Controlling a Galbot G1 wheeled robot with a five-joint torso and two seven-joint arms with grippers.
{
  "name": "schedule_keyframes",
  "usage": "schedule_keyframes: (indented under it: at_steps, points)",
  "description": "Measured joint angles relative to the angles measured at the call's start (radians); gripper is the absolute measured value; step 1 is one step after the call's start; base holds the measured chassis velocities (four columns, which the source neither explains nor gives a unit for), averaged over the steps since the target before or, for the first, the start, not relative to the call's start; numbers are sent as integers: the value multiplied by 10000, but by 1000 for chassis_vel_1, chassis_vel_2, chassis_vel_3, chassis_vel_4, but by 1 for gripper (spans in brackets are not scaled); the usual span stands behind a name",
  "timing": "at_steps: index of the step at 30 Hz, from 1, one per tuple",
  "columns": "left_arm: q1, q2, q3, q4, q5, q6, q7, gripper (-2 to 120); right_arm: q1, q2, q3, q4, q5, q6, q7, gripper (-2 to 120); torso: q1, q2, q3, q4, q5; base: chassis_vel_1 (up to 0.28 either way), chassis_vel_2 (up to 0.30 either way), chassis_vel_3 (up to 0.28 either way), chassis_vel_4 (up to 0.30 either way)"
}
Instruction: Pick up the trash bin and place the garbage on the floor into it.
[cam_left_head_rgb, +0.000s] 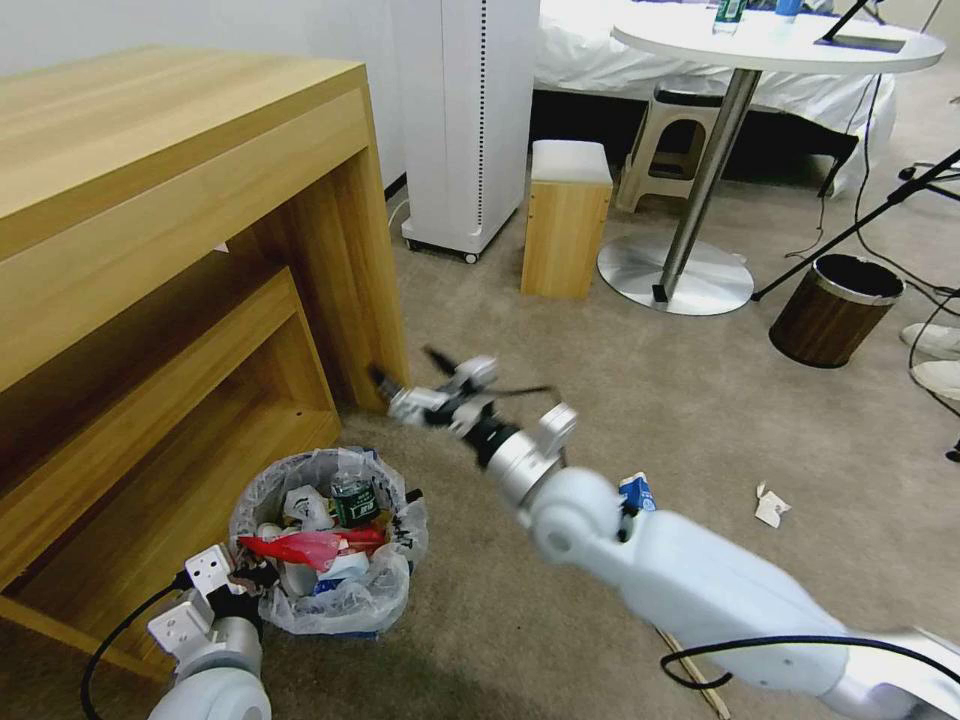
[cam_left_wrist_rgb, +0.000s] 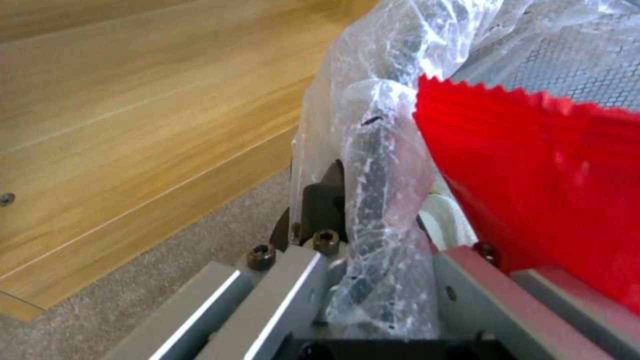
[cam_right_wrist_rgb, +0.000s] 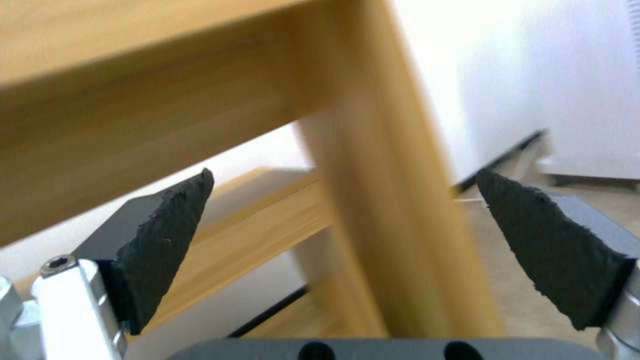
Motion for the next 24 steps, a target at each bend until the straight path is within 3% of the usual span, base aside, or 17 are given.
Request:
schedule_keyframes:
  at_steps: [7, 10, 15, 22, 24]
  points:
    - [148, 73, 6, -155, 26, -9, 9, 1, -889, -674, 2404, 594, 1162, -974, 1018, 100, 0, 0, 0, 0, 0, 0, 0, 0, 0]
    - [182, 96, 6, -175, 30, -14, 12, 1, -1192, -917, 2990, 649, 1232, -1182, 1252, 100, 0, 0, 0, -1, 0, 0, 0, 0, 0]
    - [244, 104, 6, -267, 59, -24, 16, 1, -1938, -1788, 3564, 587, 1184, -1349, 1419, 100, 0, 1, -1, 1, 0, 0, 0, 0, 0]
    - [292, 140, -15, -293, 69, -33, 22, 1, -2801, -2845, 3585, 484, 952, -1290, 1268, 100, 0, 0, -1, -1, 3, 0, 0, 0, 0]
    - [297, 180, -62, -297, 49, -55, 23, 1, -3531, -3920, 3243, 468, 429, -1120, 1170, 100, 0, 1, -1, -1, 0, 0, 0, 0, 0]
